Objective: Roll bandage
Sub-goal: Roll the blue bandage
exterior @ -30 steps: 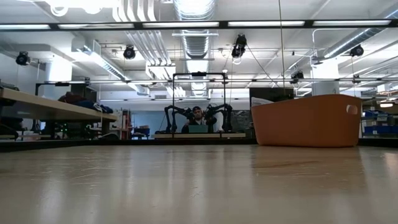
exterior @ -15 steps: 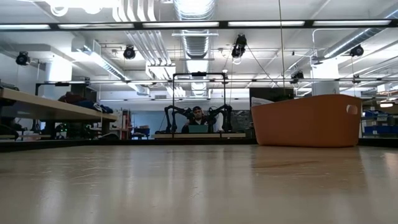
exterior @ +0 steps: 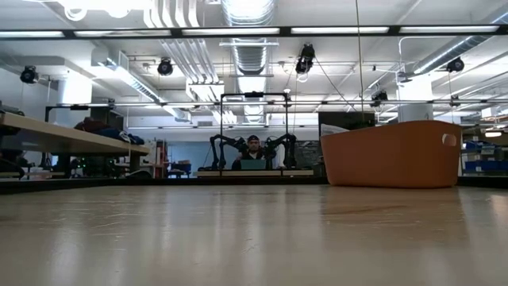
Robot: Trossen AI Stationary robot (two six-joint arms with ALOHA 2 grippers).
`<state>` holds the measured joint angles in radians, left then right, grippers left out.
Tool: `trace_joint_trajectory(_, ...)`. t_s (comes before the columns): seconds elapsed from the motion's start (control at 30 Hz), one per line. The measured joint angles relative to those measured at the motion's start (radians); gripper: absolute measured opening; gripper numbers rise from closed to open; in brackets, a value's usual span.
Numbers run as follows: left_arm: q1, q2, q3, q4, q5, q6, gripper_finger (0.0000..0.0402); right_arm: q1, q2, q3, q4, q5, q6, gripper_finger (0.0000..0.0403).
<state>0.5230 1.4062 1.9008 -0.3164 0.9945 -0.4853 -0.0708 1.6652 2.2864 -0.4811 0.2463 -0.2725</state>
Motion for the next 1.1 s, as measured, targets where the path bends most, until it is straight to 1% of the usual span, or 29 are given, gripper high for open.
trace_joint_trajectory(0.1,-0.009,0.001,0.000,-0.005,0.007,0.005,0.0009,-0.004,-0.007,0.000,-0.011,0.002,-0.008,0.0001)
trace_joint_trajectory(0.23,-0.024,0.005,-0.001,-0.007,0.005,0.021,0.0009,-0.024,-0.010,0.000,-0.087,0.009,0.011,0.0001)
trace_joint_trajectory(0.37,-0.026,0.006,-0.001,0.005,-0.028,0.023,0.0009,-0.038,0.005,-0.003,-0.183,0.013,0.094,0.0000)
trace_joint_trajectory(0.5,-0.017,0.005,-0.001,0.024,-0.073,0.023,0.0009,-0.037,0.016,-0.005,-0.241,0.016,0.136,0.0000)
trace_joint_trajectory(0.57,-0.006,0.002,0.000,0.045,-0.099,0.022,0.0009,-0.034,0.016,-0.005,-0.244,-0.002,0.149,0.0000)
trace_joint_trajectory(0.73,-0.004,0.001,0.002,0.058,-0.154,0.008,0.0009,-0.029,0.012,0.000,-0.220,-0.087,0.189,0.0004)
trace_joint_trajectory(0.87,-0.003,0.015,0.002,0.058,-0.174,0.005,0.0009,-0.026,0.006,0.023,-0.227,-0.100,0.195,0.0035)
trace_joint_trajectory(0.97,0.002,0.016,0.002,0.071,-0.208,0.005,0.0009,-0.027,-0.003,0.046,-0.236,-0.099,0.194,0.0075)
trace_joint_trajectory(1.1,0.021,0.015,0.003,0.127,-0.224,-0.013,0.0009,-0.026,-0.022,0.061,-0.249,-0.061,0.195,0.0129)
